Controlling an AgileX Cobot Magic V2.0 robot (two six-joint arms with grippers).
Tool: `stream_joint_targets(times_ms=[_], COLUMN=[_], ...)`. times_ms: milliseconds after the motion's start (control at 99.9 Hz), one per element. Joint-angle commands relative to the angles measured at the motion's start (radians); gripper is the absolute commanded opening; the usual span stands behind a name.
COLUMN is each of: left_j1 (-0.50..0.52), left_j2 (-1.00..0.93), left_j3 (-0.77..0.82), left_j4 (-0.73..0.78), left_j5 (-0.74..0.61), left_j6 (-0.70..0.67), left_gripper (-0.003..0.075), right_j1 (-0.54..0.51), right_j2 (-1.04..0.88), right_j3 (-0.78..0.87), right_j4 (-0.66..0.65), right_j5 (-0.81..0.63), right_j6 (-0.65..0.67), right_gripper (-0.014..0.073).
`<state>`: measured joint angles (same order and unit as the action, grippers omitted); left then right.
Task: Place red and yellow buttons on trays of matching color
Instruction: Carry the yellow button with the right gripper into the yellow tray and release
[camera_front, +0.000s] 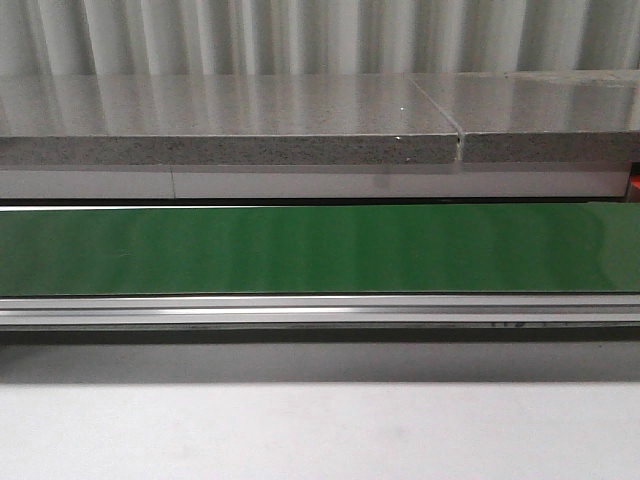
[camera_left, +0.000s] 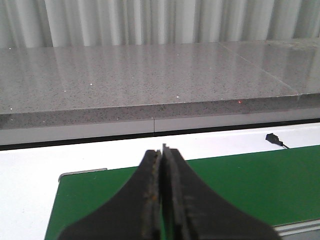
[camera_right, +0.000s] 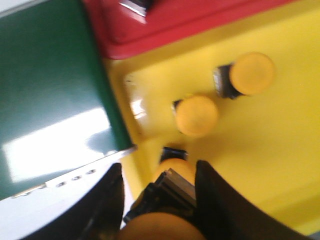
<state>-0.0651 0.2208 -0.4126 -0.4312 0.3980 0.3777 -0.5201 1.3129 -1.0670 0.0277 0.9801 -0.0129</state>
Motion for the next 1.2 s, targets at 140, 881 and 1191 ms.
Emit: stream_joint_targets(times_ms=[140, 881, 1191], left_j1=[-0.008, -0.008, -0.008], left_j2=[0.009, 0.009, 0.009], left_j3=[-0.026, -0.026, -0.026], left_j4=[-0.013, -0.013, -0.013], left_j5=[-0.068, -0.068, -0.068], left_j6=[0.000, 0.000, 0.000], left_gripper=[-0.0020, -0.0020, -0.0020], right_j1=[-0.199, -0.227, -0.227], right_j2=[-0.039, 0.180, 0.270], right_j3=[0.115, 0.126, 0.127], right_j4=[-0.017, -0.018, -0.018], right_j5=[-0.222, -0.374, -0.397], right_j6=[0.117, 0.176, 0.201], right_gripper=[0.0044, 0.0048, 0.0050])
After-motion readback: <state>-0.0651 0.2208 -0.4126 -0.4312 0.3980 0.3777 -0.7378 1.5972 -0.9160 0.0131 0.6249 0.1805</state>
